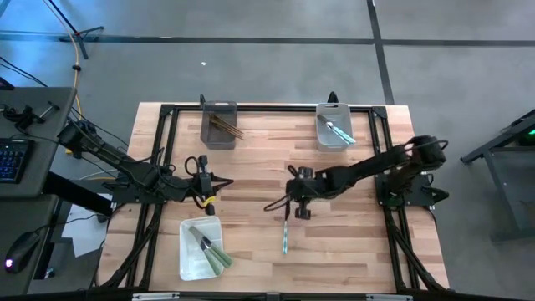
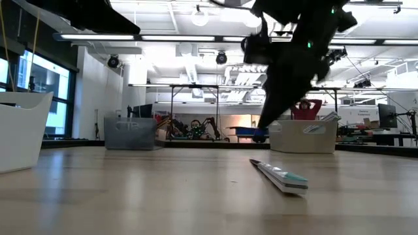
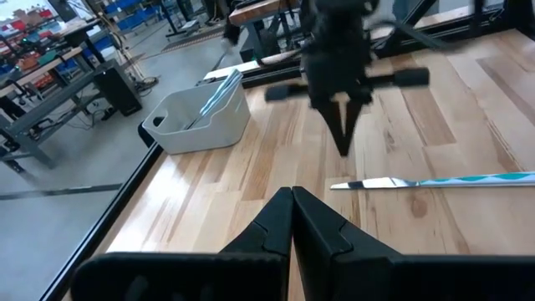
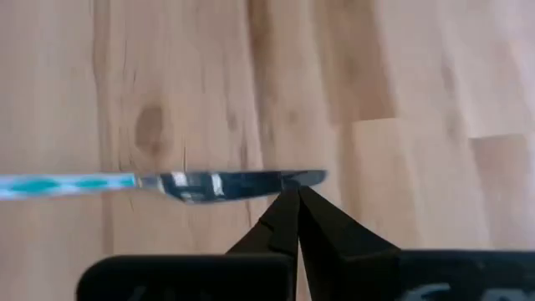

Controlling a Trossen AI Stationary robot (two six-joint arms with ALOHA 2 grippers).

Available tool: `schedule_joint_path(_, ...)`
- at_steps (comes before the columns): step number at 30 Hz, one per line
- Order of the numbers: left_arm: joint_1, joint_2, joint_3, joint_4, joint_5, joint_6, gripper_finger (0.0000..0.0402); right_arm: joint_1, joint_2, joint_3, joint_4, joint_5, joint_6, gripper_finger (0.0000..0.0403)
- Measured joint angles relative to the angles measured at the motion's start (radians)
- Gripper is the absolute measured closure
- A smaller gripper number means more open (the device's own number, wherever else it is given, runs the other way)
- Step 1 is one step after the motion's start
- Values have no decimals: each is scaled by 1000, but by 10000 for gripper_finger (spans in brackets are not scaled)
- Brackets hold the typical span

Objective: Sort silverware by color (type)
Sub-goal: Put the blue table knife into the gray bin

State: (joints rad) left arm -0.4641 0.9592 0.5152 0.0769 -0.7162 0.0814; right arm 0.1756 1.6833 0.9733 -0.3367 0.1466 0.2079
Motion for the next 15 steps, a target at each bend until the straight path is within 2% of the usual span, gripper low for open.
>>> schedule_joint_path(6, 0, 0, 0, 0, 0, -1, 401, 41, -54, 1, 37, -23, 168, 401)
schedule_joint_path(15, 0, 0, 0, 3, -2, -1, 401, 230, 62, 2, 278, -91, 177, 366)
